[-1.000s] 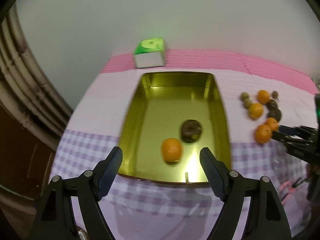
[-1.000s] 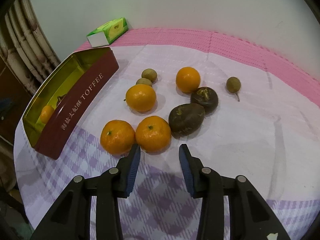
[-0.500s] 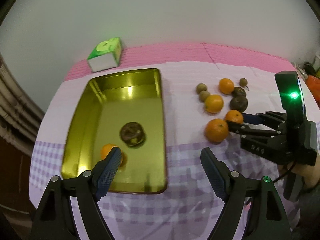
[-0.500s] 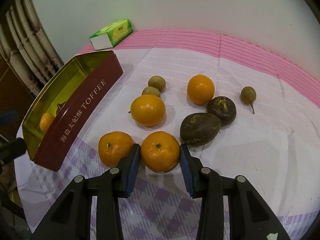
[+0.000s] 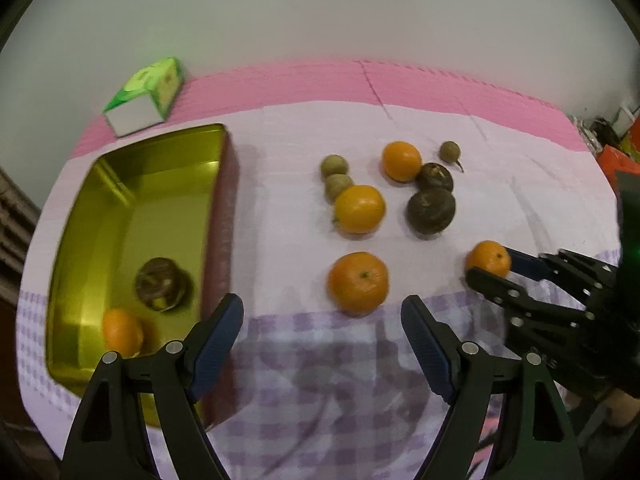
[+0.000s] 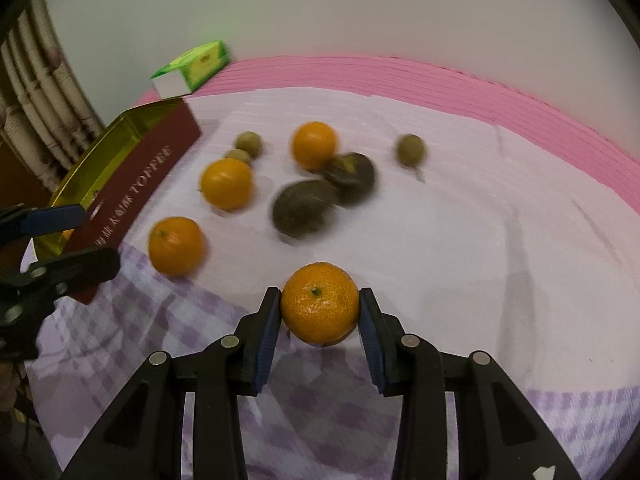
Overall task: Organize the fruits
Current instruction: 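Grasp a mandarin with the right gripper while the left gripper grasps another mandarin, then lower the held mandarin into the tin and open the left gripper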
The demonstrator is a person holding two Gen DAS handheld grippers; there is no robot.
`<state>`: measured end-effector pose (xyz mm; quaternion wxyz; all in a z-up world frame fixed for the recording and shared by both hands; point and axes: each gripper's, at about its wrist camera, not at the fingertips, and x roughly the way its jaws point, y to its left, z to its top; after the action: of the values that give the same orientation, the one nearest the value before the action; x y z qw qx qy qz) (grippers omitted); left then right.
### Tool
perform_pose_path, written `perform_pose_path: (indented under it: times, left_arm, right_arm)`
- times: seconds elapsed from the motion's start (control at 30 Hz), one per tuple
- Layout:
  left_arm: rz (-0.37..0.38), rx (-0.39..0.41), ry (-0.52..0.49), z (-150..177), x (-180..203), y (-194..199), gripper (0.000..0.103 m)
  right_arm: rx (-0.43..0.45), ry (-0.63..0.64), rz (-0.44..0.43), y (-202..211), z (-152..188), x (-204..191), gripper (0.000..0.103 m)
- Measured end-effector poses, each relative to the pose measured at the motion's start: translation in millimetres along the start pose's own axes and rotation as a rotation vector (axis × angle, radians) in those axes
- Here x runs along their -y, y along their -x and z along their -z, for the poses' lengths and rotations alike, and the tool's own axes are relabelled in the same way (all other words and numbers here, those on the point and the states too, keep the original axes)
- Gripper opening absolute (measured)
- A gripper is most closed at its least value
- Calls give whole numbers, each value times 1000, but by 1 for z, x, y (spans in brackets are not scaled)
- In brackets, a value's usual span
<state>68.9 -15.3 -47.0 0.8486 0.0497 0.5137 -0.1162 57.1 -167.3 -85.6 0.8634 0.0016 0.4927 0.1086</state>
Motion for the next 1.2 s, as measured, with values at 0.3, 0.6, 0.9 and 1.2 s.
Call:
perform_pose_path:
  times: [0.3,0.6,0.9,1.2]
  left_arm:
    - [4,-38,13,-10,10,-32,80]
    - [8,-61,6,-12,12,-46,63]
    - [46,-76,6,-10,13,-50,43]
    - [45,-45,27,-10,3,-30,43]
  right_arm:
    - [16,-47,42,11,12,24,36]
    - [50,-38,54,8,16,23,36]
    - [58,-49,51,8,15,22,36]
    - [64,-61,55,7,16,25,36]
